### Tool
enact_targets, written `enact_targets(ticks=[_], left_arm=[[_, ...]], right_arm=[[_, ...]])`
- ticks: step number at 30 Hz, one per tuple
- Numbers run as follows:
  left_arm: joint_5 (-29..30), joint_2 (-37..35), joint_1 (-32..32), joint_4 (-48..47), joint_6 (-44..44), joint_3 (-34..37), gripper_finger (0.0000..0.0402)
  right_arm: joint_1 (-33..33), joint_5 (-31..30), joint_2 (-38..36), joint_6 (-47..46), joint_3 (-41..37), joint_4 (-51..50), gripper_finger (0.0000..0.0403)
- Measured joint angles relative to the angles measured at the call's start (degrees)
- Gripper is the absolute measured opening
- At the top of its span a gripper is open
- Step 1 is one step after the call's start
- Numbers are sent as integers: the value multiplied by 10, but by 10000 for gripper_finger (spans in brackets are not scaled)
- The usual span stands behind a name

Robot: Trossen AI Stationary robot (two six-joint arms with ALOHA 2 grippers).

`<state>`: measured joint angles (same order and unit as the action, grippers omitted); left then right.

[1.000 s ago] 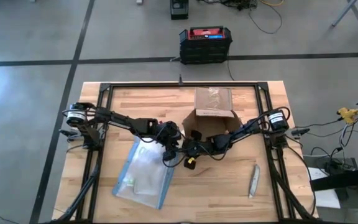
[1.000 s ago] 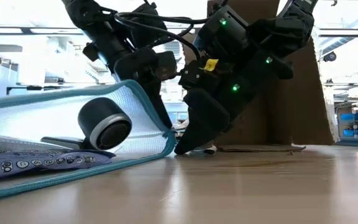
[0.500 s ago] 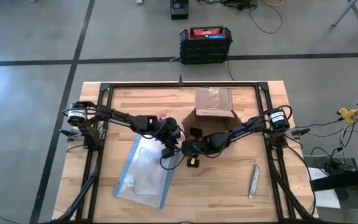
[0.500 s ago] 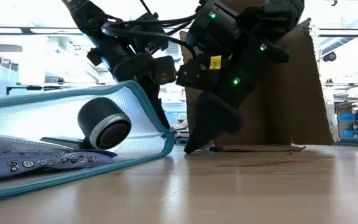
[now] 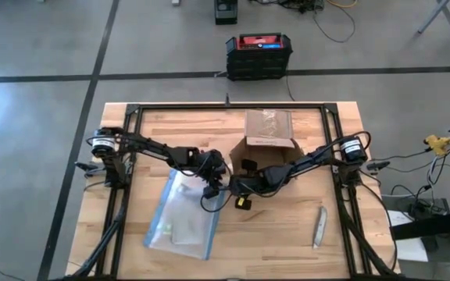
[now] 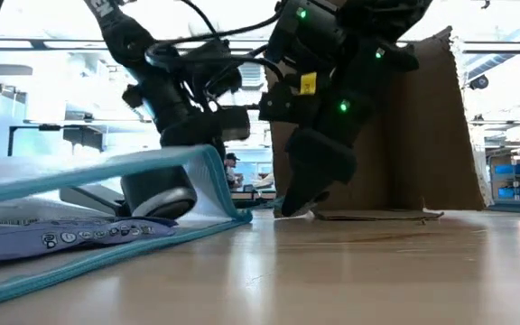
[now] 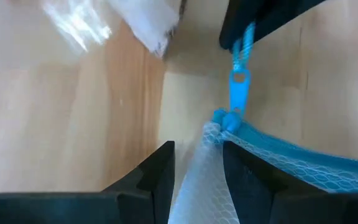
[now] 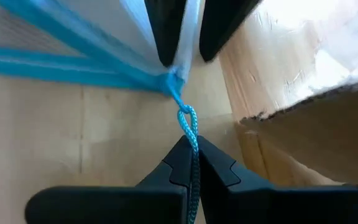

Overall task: Pack items into zip bag
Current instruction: Close the blue transparent zip bag

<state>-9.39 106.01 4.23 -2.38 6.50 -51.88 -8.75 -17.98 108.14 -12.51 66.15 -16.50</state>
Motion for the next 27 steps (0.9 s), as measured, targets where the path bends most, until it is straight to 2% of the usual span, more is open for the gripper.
enact_targets(ticks=[8, 10, 13, 14, 19, 23, 27], left_arm=[[-1, 21, 0, 13, -1, -1, 109], [2, 21, 1, 13, 3, -1, 81], [5, 21, 3, 9, 26, -1, 19], [0, 18, 5, 5, 39, -1, 11], [-15, -36, 9, -44, 58, 3, 1], [-5, -90, 27, -67, 52, 3, 0], [2, -115, 41, -85, 47, 3, 0]], right_arm=[[-10, 14, -3, -16, 11, 1, 0], [-13, 19, -4, -19, 19, 0, 0], [-18, 19, -4, -21, 33, -14, 0], [-18, 19, -4, -24, 38, -26, 0], [-20, 19, -5, -81, 46, -79, 0], [-21, 18, -3, -114, 43, -73, 0], [-21, 17, -2, -144, 41, -39, 0]])
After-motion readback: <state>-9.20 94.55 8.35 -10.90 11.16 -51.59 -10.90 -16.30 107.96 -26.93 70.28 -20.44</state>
